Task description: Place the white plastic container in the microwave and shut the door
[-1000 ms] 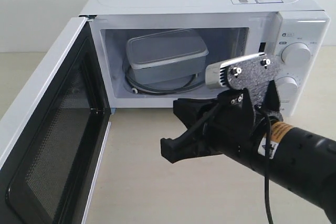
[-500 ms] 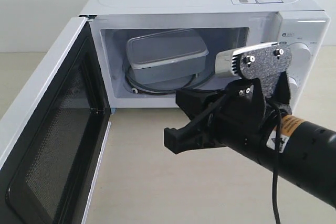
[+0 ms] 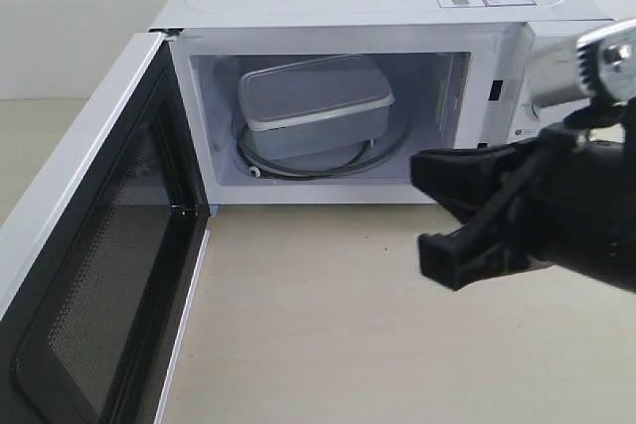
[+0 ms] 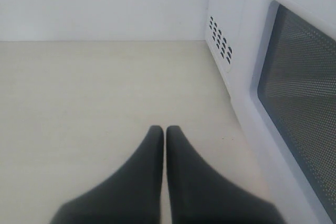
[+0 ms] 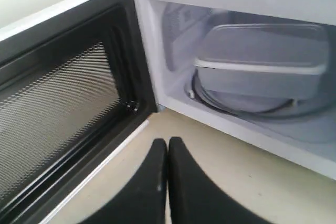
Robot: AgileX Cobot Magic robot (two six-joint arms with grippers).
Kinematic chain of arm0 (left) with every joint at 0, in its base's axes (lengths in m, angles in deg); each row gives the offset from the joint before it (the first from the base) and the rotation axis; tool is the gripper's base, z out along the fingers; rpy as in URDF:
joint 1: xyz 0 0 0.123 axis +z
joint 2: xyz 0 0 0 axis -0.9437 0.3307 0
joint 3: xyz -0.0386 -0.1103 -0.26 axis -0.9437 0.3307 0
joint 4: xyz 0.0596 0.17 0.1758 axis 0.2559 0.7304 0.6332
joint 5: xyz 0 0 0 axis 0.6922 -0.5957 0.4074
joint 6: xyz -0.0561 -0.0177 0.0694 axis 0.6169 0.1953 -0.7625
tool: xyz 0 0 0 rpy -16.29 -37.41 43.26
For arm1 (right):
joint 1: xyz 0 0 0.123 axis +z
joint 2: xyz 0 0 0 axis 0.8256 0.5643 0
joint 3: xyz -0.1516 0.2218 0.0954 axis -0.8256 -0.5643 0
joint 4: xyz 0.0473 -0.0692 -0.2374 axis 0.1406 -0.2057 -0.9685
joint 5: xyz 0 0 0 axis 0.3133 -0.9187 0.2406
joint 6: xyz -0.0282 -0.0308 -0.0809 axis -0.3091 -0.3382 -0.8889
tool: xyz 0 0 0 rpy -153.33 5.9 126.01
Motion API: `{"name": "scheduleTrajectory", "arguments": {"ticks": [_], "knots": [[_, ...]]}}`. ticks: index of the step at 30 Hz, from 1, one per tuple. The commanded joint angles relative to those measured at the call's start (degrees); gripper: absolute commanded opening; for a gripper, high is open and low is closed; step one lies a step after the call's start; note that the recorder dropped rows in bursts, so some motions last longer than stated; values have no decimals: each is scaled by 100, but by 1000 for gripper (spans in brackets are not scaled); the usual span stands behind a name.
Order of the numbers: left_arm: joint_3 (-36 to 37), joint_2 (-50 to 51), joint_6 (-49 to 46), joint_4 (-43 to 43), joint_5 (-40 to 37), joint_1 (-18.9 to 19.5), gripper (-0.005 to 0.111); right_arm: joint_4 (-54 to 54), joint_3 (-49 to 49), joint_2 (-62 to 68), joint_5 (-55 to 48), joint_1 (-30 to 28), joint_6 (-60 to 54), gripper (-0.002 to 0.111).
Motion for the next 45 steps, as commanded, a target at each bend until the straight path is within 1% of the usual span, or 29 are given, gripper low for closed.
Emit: {"name": "scheduleTrajectory", "arguments": {"ticks": [1, 5, 8, 10, 13, 18, 23, 25, 26, 34, 36, 41, 45], "knots": [[23, -20, -42, -17, 43, 18, 4, 15, -25, -677, -1037, -1063, 190, 0], [23, -20, -42, -17, 43, 18, 4, 15, -35, -1481, -1680, -2044, 204, 0], [23, -20, -42, -17, 31, 18, 4, -12, -123, -2178, -1875, -2689, 36, 0], [23, -20, -42, -17, 31, 18, 4, -12, -303, -2684, -1875, -2987, -229, 0], [23, -20, -42, -17, 31, 18, 4, -12, -694, -3380, -1875, -3211, -292, 0], [23, -20, -42, -17, 31, 18, 4, -12, -1654, -4560, -1797, -3220, -305, 0], [23, -20, -42, -17, 31, 18, 4, -12, -2520, -5481, -1289, -3220, -293, 0], [23, -20, -42, -17, 31, 18, 4, -12, -2557, -5653, -1167, -3220, -266, 0], [23, -20, -42, -17, 31, 18, 4, -61, -2557, -5653, -1469, -3220, -301, 0], [23, -20, -42, -17, 31, 18, 4, -166, -2557, -5653, -1690, -3225, -650, 0], [23, -20, -42, -17, 31, 18, 4, -166, -2557, -5653, -1940, -3225, -909, 0], [23, -20, -42, -17, 21, 18, 4, -155, -2557, -5653, -2731, -3225, -763, 0], [23, -20, -42, -17, 21, 18, 4, -167, -2557, -5653, -2962, -3225, -747, 0]]}}
